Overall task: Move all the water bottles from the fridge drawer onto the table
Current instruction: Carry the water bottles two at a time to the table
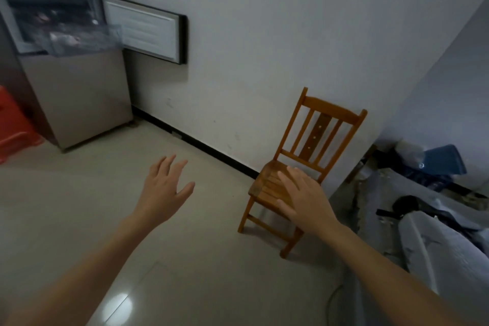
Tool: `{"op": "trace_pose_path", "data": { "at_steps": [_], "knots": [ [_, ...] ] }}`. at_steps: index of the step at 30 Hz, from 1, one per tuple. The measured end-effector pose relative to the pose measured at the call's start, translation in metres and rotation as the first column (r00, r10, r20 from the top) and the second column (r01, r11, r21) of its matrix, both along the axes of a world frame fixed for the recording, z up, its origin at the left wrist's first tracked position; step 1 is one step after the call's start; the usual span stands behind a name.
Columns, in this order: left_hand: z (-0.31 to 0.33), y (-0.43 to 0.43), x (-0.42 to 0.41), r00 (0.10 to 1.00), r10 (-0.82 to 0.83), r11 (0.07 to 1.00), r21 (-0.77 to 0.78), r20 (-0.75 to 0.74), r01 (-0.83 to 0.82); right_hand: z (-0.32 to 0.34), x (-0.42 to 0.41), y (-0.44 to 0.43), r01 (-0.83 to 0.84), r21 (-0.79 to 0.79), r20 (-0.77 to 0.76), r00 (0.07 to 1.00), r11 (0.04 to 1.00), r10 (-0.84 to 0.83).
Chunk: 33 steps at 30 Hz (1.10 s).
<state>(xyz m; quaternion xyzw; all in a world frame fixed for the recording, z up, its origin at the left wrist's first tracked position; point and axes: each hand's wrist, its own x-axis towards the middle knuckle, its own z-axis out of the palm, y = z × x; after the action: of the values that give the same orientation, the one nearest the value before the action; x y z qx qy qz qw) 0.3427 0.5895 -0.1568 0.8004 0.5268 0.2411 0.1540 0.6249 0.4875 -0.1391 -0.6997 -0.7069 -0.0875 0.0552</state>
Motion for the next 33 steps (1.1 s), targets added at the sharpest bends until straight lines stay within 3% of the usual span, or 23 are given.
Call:
{"op": "trace_pose_path", "data": {
  "at_steps": [8, 15, 18, 23, 33],
  "knots": [
    [-0.004, 0.052, 0.056, 0.991, 0.124, 0.992, 0.009, -0.043, -0.124, -0.014, 0.076, 0.078, -0.081, -0.003, -0.101, 0.992, 0.997, 0.081],
    [0.009, 0.101, 0.133, 0.962, 0.272, 0.961, 0.047, 0.01, -0.273, -0.004, 0.144, 0.174, -0.22, 0.009, 0.041, 0.975, 0.975, 0.22],
    [0.02, 0.119, 0.155, 0.943, 0.331, 0.94, 0.078, 0.045, -0.333, 0.001, 0.165, 0.214, -0.301, 0.016, 0.014, 0.953, 0.953, 0.301],
    [0.025, 0.144, 0.151, 0.889, 0.455, 0.886, 0.076, 0.053, -0.458, -0.009, 0.163, 0.279, -0.449, 0.095, 0.033, 0.893, 0.888, 0.448],
    [0.0, 0.242, 0.096, 0.779, 0.622, 0.78, 0.027, 0.079, -0.625, -0.025, 0.107, 0.416, -0.6, 0.05, -0.032, 0.798, 0.798, 0.602]
  ]
}}
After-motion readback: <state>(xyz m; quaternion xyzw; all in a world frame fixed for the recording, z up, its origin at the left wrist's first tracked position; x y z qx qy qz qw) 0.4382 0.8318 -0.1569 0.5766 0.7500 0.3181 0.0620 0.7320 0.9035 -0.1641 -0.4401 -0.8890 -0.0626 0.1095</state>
